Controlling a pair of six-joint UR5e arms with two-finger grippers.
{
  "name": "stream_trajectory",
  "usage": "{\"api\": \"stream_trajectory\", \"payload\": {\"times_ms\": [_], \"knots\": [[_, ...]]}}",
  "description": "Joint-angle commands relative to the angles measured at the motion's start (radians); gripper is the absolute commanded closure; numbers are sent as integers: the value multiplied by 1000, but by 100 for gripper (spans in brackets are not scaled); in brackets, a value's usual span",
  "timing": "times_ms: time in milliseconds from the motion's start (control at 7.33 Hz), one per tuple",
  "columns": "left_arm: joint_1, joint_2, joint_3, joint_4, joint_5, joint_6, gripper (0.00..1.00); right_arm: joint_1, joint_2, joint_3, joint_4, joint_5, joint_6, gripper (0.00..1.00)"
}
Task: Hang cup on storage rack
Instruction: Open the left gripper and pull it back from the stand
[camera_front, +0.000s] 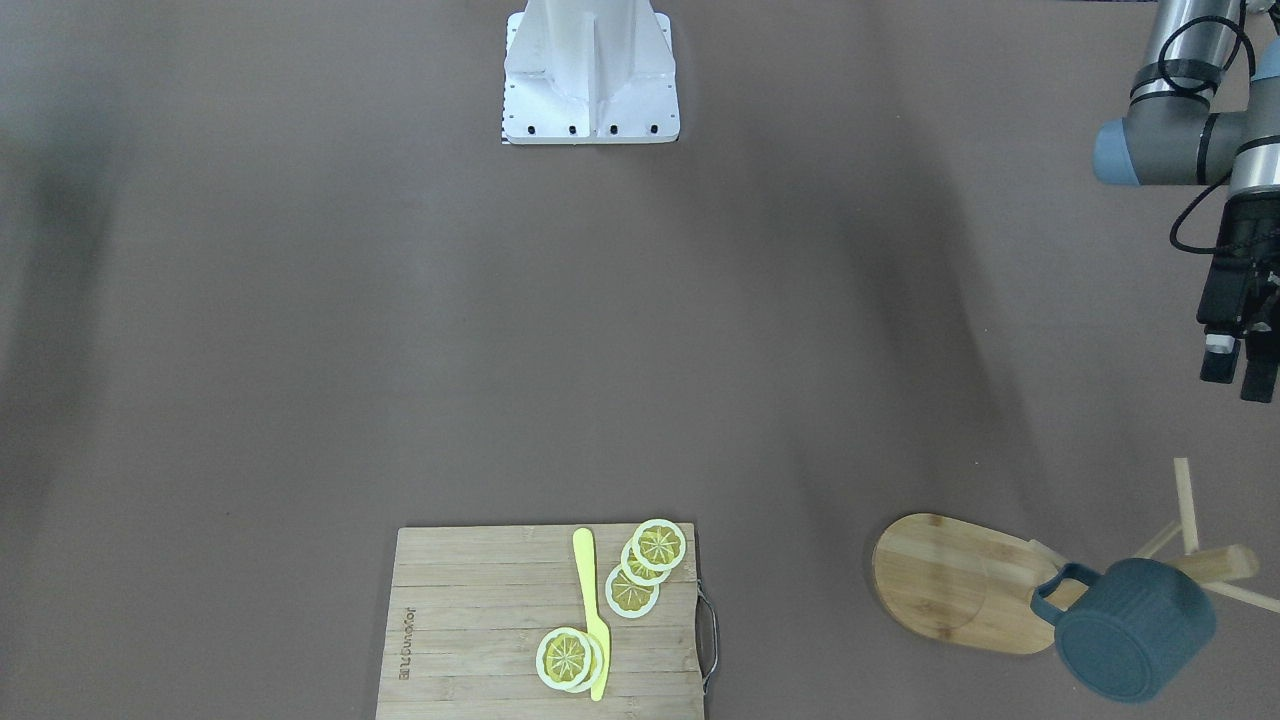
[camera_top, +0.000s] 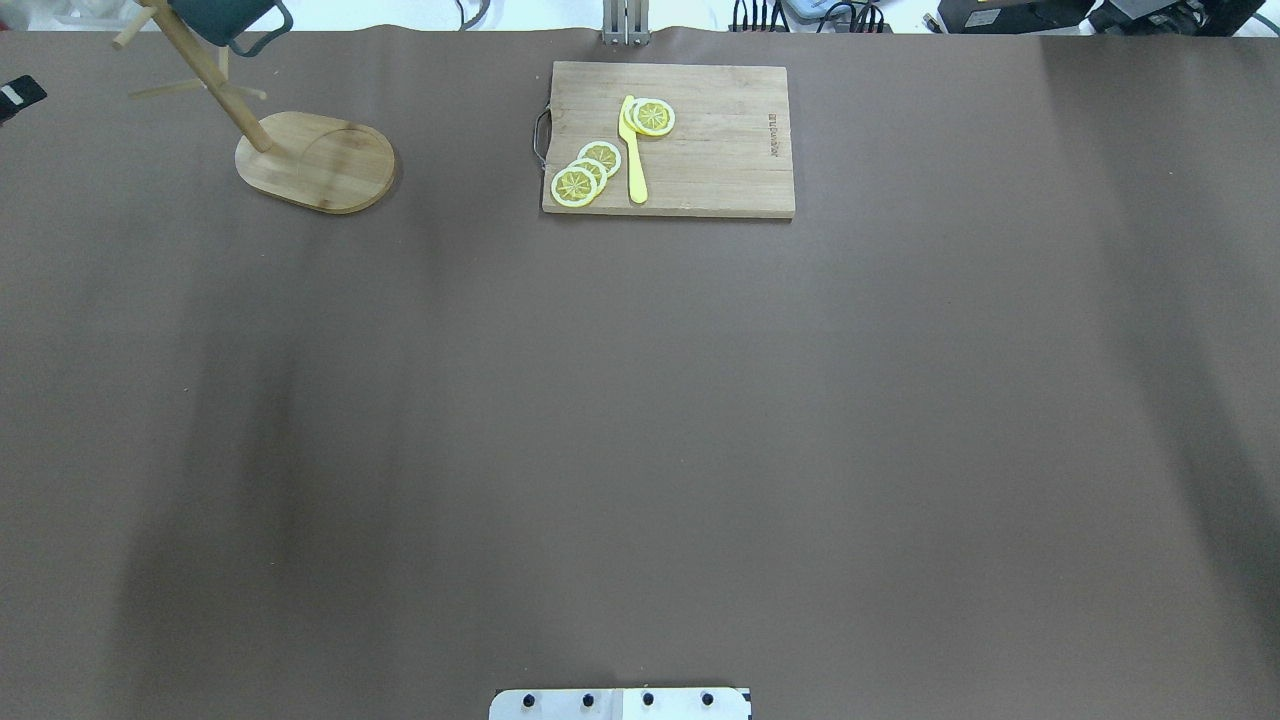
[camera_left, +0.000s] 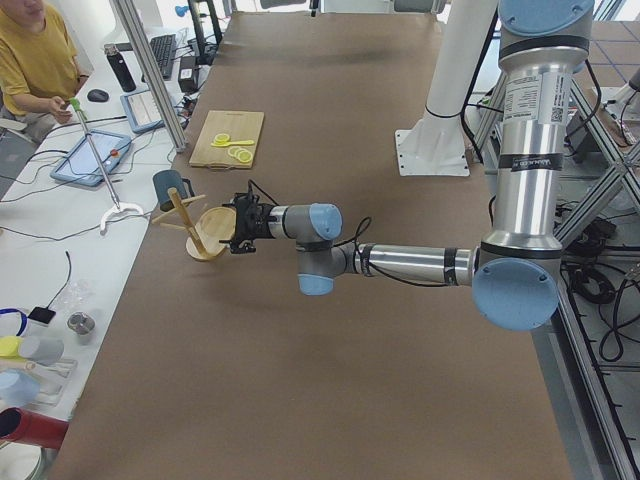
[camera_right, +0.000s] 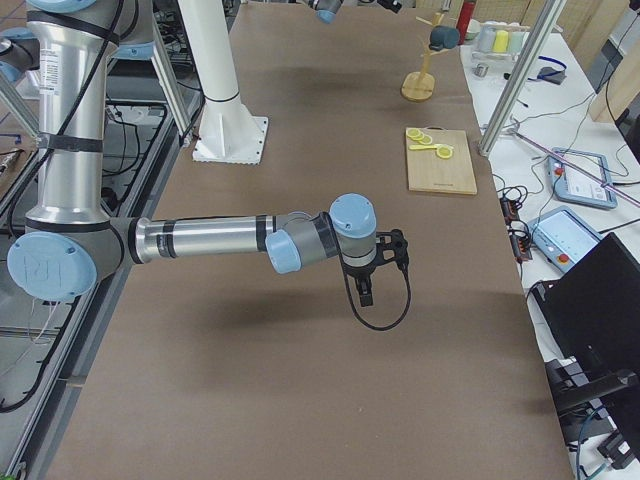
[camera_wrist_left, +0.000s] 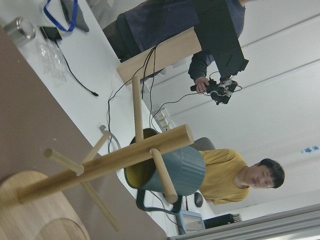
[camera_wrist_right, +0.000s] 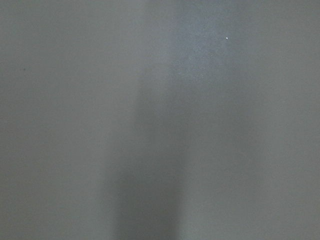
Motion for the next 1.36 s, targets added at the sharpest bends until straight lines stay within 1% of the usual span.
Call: {"api": "stream_trajectory", "payload": {"times_ms": [0,136,273,409,545,682,818,955,1091,1227], "knots": [[-68,51,3,94,4,391,2,2,-3,-3,0,-6,0,0],[-78,88,-3,102,-5,571,2,2,-2,-3,0,-35,-2,0],[-81,108,-6,125,-45,615,2,4,-2,-3,0,-59,-2,0],[-158,114,-4,174,-174,617,2,5,-5,-3,0,-82,-2,0],[-274,108,-12,247,-344,619,2,5,-8,-6,0,-96,-2,0],[-385,100,-12,328,-484,652,2,7,-12,-9,0,-102,-2,0],[-448,99,-17,431,-555,772,2,8,-18,-12,0,-106,-2,0],[-490,99,-49,543,-579,828,2,10,-26,-12,0,-106,-2,0],[-501,100,-114,688,-573,905,2,16,-37,-11,0,-104,-3,0],[-524,97,-183,864,-572,990,2,21,-42,-8,0,-106,-3,0]]}}
